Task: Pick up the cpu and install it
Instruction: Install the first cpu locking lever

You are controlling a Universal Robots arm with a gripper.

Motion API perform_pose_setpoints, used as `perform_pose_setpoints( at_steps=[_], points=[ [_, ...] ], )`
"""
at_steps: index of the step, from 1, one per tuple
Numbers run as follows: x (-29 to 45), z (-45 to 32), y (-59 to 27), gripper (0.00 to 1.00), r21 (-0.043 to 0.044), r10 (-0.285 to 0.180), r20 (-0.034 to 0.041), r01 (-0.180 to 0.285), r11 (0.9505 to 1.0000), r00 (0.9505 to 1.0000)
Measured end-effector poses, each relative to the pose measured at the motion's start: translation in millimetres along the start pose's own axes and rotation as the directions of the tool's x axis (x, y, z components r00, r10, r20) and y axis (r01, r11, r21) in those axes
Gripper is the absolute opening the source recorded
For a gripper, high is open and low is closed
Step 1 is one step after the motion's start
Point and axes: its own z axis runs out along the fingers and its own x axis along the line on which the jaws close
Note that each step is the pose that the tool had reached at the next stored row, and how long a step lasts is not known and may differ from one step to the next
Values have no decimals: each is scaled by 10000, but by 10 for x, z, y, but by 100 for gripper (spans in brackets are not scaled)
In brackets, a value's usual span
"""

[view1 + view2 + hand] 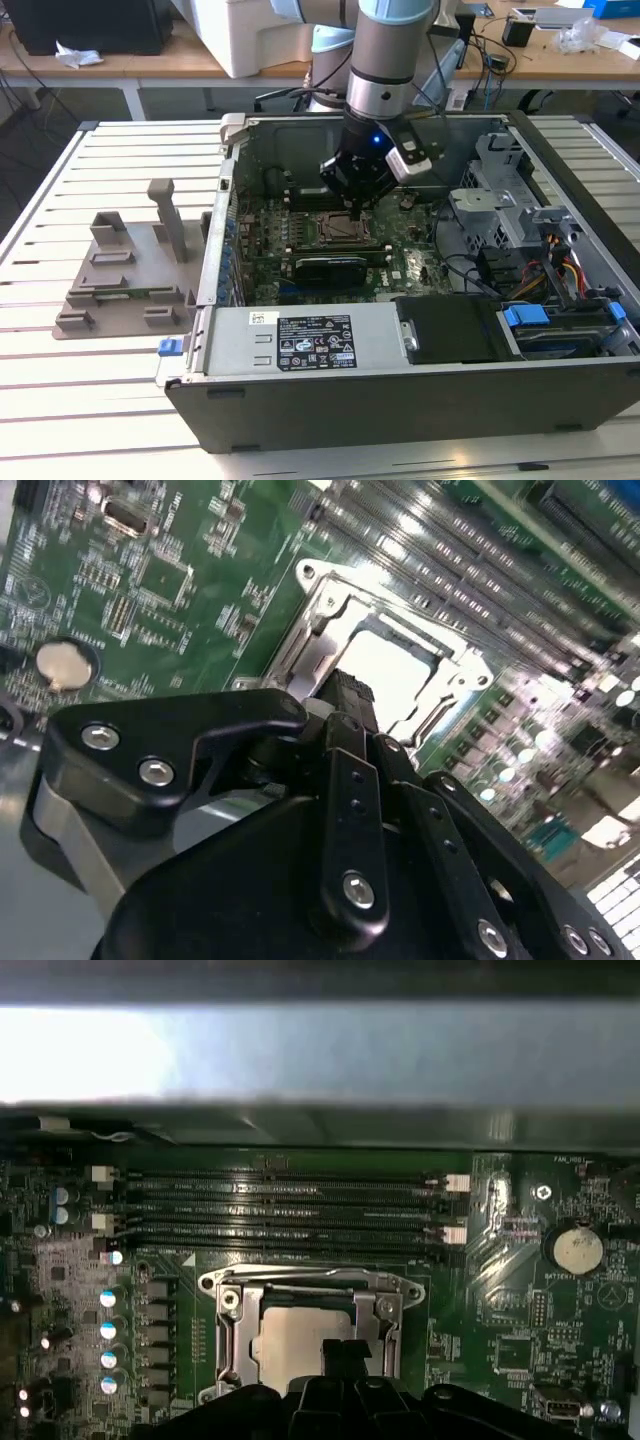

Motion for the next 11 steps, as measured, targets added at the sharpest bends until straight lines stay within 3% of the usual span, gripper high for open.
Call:
perform_pose_setpoints(
  at_steps=[2,8,11],
  points=[
    [5,-49,-15,11,9,2,4,-2,10000,10000],
    [31,-386,-35,11,40,4,14,-4,10000,10000],
    [31,-395,-36,11,40,3,15,-3,10000,10000]
  ],
)
